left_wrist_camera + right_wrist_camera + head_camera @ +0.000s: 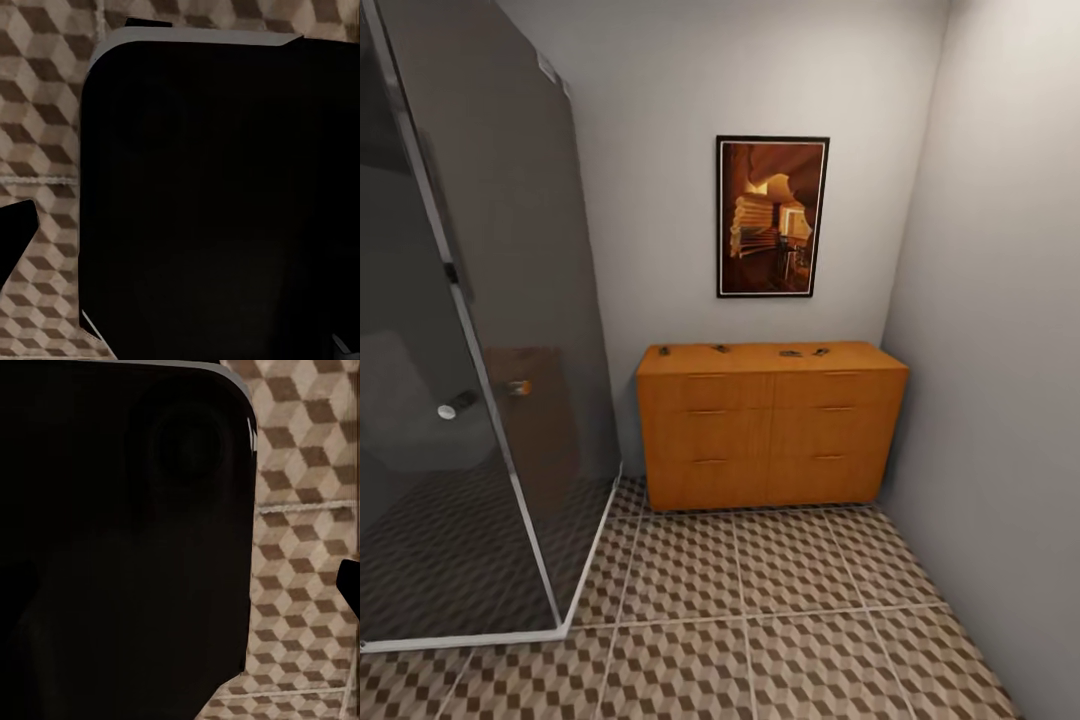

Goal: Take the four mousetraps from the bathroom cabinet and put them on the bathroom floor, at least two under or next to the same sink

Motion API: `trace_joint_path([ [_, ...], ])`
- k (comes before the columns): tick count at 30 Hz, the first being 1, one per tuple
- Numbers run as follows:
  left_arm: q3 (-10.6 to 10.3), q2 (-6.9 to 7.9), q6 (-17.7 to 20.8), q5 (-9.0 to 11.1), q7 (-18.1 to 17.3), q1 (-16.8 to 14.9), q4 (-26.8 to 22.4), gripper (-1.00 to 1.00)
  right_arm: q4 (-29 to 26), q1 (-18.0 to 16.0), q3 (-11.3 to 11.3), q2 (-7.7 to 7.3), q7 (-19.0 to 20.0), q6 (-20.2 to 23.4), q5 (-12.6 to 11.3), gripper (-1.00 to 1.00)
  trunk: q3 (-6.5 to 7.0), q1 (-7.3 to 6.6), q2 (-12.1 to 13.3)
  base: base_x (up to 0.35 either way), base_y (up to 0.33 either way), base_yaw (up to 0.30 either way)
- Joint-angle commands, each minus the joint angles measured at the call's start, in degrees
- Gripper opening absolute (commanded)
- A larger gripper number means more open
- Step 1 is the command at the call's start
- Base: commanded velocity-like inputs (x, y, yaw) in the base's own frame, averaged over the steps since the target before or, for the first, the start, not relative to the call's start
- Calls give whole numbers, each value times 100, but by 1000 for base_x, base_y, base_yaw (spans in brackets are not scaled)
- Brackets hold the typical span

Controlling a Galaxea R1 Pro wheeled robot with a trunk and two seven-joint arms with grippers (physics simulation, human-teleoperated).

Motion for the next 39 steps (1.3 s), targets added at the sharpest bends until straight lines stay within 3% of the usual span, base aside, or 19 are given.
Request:
trace_joint_path([
  [1, 10, -2, 3, 46, 3, -1, -3, 100, 1, -1, -2, 0, -7, -18, -7, 100, -4, 3, -2, 322, -101, 0],
  [39, 13, 5, -7, 43, 5, -1, -3, 100, 1, -1, 14, -17, -7, -18, 6, 100, -4, 3, -2, 321, -131, 0],
])
